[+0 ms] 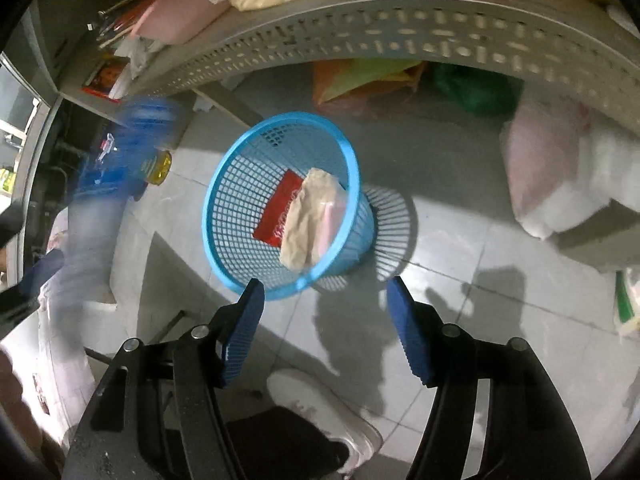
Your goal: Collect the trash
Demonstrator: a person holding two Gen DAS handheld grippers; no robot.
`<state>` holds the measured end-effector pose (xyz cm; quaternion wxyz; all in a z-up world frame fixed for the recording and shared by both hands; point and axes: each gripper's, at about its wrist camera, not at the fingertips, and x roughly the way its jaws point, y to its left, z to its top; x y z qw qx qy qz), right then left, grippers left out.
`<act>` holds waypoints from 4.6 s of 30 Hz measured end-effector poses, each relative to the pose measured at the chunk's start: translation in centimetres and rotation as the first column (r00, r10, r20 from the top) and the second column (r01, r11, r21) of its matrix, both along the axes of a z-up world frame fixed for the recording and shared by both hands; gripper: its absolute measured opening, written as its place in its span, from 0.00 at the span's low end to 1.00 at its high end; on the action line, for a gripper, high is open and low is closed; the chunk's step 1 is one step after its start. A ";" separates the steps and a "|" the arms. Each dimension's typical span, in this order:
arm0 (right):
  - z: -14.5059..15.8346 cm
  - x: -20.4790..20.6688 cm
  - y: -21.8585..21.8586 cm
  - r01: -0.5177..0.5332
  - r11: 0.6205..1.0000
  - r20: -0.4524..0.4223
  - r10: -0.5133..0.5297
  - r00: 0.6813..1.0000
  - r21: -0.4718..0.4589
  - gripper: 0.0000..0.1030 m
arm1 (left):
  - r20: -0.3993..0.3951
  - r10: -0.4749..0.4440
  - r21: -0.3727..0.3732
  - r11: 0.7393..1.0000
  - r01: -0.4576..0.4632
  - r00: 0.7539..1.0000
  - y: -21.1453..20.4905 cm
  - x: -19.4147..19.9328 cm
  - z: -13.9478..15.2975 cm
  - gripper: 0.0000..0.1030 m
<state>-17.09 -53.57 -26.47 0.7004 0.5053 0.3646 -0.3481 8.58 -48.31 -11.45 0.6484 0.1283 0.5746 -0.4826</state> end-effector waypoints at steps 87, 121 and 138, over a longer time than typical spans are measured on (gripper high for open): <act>20.2 52.4 28.6 -0.867 0.484 0.011 0.874 0.486 -0.121 0.65 | 0.469 0.188 -0.066 0.982 -0.178 0.863 39.2 2.5 3.9 0.27; 21.1 33.0 17.3 -0.684 0.673 -0.052 0.701 0.711 -0.280 0.00 | 0.453 0.211 -0.112 0.977 -0.179 0.866 40.1 2.4 3.6 0.23; 18.7 20.5 20.8 -0.674 0.717 0.107 0.695 0.711 -0.178 0.00 | 0.360 0.183 -0.156 0.979 -0.134 0.915 37.0 3.2 3.9 0.22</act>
